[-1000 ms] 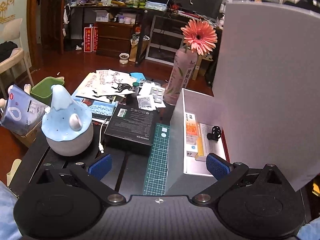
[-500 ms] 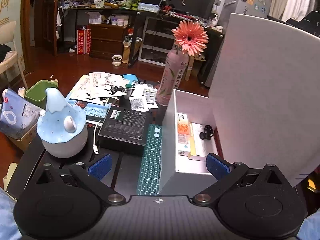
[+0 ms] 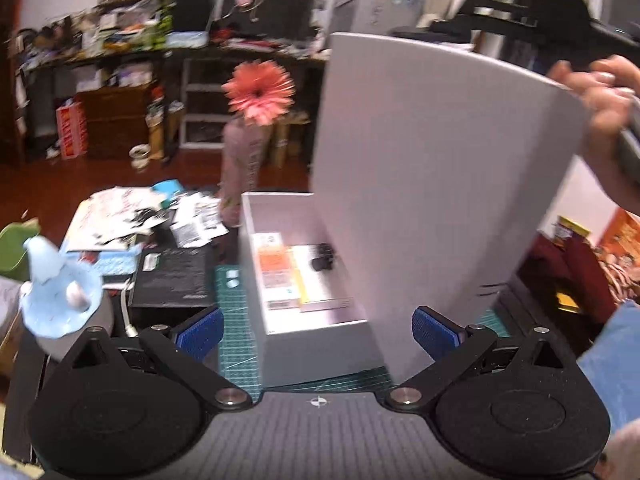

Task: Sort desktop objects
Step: 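Carry the upright white lid over the open box with the right gripper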

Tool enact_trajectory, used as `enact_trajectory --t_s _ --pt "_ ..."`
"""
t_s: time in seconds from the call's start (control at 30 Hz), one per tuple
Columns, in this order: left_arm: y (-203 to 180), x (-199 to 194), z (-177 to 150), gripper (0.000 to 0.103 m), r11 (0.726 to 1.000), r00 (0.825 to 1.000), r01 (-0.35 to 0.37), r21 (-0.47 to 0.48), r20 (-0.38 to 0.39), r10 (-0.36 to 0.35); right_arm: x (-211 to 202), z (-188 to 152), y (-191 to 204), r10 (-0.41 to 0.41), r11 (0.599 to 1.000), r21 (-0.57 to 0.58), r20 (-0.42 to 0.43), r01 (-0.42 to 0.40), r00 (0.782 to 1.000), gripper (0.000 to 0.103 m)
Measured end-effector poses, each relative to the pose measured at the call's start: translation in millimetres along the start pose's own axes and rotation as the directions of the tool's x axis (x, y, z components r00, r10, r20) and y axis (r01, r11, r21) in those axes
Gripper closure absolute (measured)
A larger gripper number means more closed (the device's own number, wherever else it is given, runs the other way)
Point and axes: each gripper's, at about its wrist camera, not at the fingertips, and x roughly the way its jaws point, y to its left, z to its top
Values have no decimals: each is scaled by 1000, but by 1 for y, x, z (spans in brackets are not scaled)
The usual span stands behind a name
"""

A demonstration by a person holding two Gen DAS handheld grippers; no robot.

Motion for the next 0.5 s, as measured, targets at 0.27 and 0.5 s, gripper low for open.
enact_trajectory --t_s 0.27,0.5 --pt "-26 -6 -4 2 988 993 105 116 50 -112 -8 6 -5 4 1000 21 6 -4 1000 93" --pt "-40 6 0 29 969 972 220 112 63 -228 -12 11 -8 7 1000 18 0 -7 1000 92"
